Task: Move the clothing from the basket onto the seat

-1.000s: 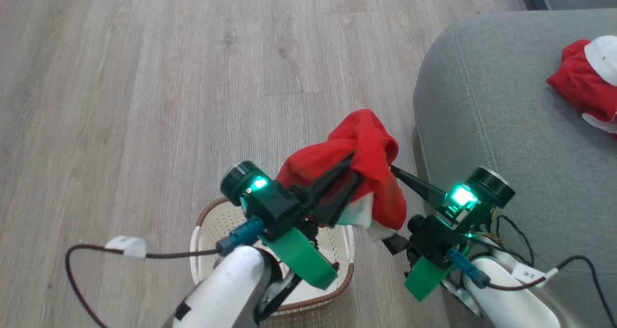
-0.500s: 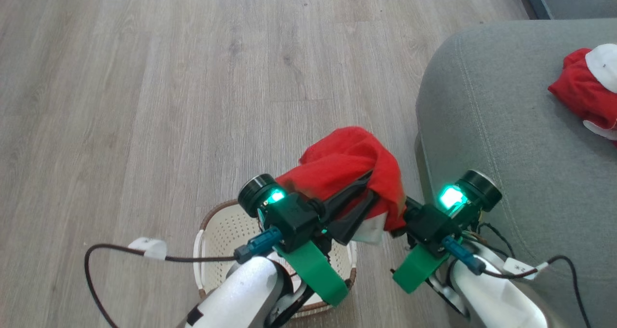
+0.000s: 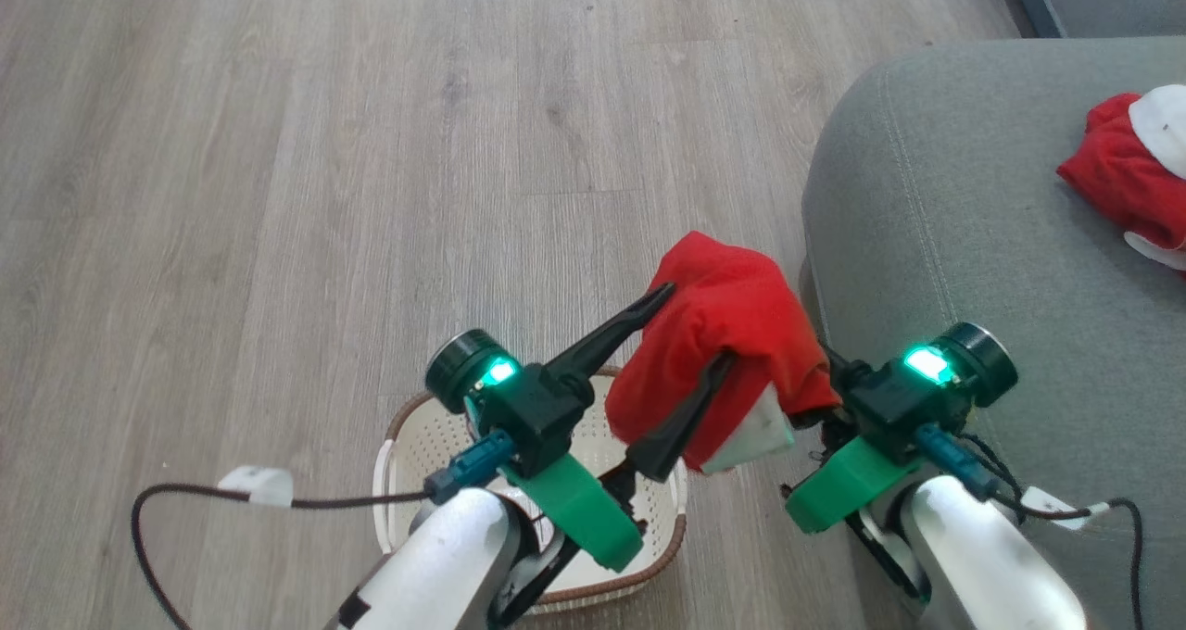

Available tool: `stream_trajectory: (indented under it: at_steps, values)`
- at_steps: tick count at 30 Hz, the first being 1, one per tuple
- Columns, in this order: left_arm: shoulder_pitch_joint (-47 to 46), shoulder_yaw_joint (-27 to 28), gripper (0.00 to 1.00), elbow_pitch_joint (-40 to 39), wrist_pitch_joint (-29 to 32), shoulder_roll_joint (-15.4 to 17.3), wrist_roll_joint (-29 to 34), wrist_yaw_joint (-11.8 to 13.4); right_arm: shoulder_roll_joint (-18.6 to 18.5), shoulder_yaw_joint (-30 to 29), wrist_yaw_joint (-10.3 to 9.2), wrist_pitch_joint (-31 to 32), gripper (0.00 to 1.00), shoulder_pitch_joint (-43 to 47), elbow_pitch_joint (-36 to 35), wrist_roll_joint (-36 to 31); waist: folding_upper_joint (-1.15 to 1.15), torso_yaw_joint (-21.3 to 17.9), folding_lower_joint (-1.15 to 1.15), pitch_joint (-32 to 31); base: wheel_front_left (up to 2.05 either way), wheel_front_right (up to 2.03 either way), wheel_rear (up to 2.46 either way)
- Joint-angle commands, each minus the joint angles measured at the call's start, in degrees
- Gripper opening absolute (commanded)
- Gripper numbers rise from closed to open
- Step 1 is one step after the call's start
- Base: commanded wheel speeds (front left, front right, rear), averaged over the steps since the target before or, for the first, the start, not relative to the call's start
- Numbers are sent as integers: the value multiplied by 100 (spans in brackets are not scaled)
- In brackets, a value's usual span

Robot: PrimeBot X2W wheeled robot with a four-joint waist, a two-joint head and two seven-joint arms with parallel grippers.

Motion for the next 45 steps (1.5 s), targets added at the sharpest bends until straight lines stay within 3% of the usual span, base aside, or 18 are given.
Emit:
stream_trajectory:
  at_steps: [1, 17, 28, 45]
  values:
    - [-106, 274, 100, -157, -29, -23, 115, -8, 66, -42, -2, -7, 0, -82, -223, 92, 0, 1, 0, -2, 0, 0, 0]
    - [234, 376, 100, 179, -29, 15, 708, -8, 105, -1466, -2, -7, 0, 77, -540, 445, 0, -44, 0, 24, 0, 0, 0]
    - [622, 229, 100, 374, -29, -2, 778, -8, 144, -2411, -2, -7, 0, 545, -514, 783, 0, -49, 0, 28, 0, 0, 0]
    - [902, 421, 100, 507, -29, -45, 777, -8, 259, -2668, -2, -7, 0, 738, -406, 936, 0, -98, 0, -20, 0, 0, 0]
